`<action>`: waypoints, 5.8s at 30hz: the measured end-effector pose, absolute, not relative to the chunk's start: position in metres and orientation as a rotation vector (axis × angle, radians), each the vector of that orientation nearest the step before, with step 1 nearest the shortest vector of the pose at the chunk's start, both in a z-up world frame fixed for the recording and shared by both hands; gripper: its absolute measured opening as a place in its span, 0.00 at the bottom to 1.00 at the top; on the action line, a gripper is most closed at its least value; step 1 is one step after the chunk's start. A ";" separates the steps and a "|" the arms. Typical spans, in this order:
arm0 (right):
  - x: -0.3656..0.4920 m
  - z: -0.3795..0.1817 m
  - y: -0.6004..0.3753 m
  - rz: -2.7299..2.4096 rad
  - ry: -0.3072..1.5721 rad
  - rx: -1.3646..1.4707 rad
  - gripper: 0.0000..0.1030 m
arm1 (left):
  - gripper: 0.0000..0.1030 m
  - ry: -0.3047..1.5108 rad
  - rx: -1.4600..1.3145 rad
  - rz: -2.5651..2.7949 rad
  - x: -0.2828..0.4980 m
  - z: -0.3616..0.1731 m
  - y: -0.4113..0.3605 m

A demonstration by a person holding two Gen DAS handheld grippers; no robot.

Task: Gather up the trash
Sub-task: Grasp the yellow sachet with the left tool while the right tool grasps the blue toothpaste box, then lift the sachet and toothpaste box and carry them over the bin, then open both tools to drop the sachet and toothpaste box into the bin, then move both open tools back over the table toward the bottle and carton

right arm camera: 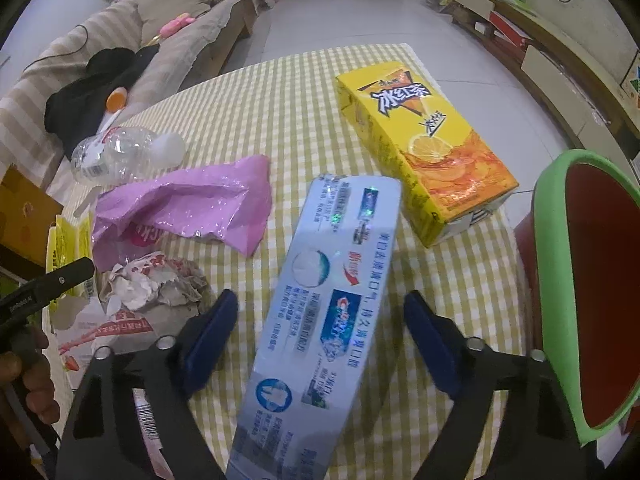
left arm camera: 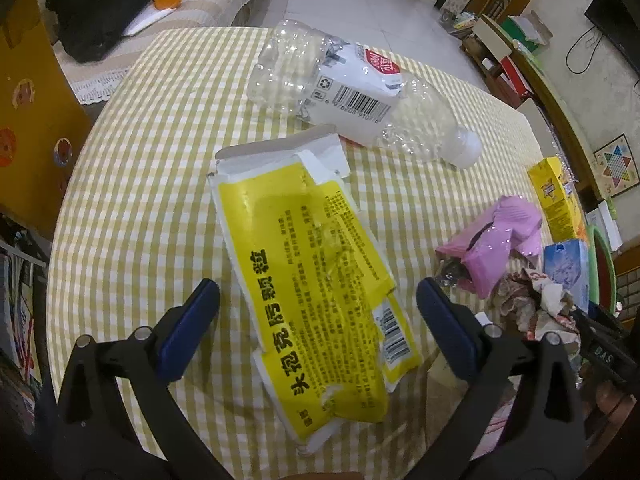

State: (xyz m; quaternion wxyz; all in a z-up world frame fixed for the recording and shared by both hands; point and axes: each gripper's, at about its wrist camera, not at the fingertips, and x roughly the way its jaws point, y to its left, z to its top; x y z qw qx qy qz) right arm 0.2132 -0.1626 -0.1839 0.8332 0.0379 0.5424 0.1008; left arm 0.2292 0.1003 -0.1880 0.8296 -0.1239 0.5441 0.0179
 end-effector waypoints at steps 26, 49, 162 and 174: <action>0.187 -0.146 -0.170 0.255 1.090 0.067 0.37 | 0.31 1.065 -0.326 -0.001 0.189 -0.133 0.121; 0.124 -0.061 -0.206 0.247 0.896 0.087 0.37 | 0.31 0.930 -0.248 -0.126 0.129 -0.042 0.048; 0.162 -0.056 -0.224 0.166 0.871 0.047 0.93 | 0.95 0.952 -0.310 -0.102 0.171 -0.048 0.045; 0.232 -0.102 -0.212 0.188 0.960 -0.022 0.93 | 0.95 1.035 -0.341 0.033 0.253 -0.091 0.062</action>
